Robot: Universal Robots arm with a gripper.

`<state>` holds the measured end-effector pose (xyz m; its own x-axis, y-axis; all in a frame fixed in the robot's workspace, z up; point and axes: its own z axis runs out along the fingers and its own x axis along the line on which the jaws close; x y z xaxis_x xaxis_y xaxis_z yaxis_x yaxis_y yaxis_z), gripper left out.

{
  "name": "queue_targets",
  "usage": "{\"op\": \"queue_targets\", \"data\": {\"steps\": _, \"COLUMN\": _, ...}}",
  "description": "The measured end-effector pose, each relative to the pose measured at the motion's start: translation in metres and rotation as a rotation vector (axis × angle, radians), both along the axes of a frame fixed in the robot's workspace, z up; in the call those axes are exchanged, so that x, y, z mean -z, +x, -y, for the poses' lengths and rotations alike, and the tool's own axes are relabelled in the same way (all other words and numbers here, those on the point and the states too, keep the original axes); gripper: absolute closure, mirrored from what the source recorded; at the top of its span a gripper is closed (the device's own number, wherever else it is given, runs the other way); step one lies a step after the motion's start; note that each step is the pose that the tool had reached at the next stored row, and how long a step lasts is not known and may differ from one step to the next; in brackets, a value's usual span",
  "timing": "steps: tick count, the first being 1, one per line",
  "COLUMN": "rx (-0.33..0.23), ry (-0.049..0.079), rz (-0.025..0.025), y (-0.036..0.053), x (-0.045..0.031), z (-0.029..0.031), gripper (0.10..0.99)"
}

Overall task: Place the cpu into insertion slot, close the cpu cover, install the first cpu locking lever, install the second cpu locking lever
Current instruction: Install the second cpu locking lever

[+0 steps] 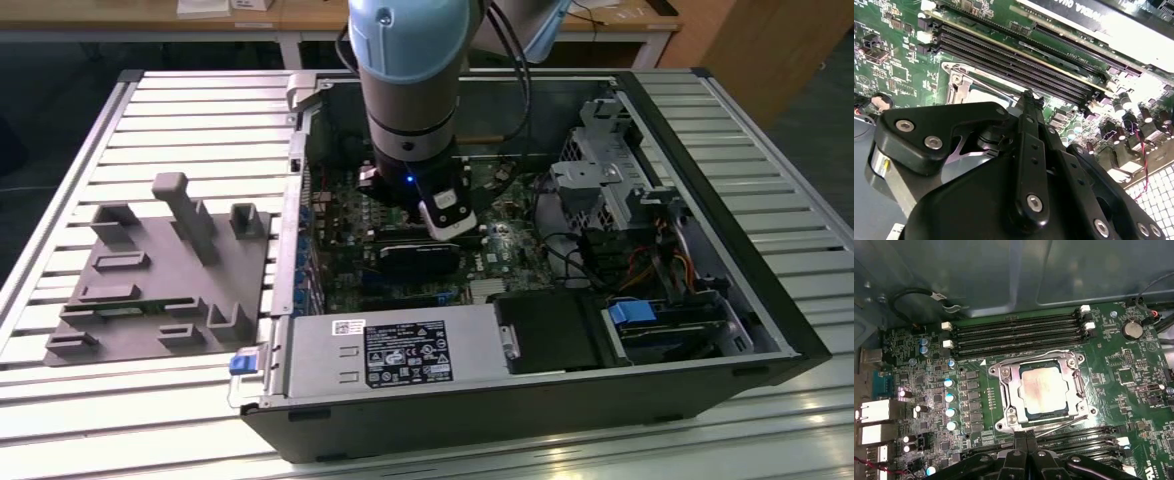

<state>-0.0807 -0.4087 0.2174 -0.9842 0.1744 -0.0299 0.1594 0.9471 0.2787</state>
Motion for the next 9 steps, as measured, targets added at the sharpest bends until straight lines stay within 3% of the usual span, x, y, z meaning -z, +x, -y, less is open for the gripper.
{"op": "queue_targets", "data": {"steps": 9, "rx": 0.0, "ry": 0.0, "rz": 0.0003, "y": 0.0, "x": 0.0024, "z": 0.0, "gripper": 0.984}}
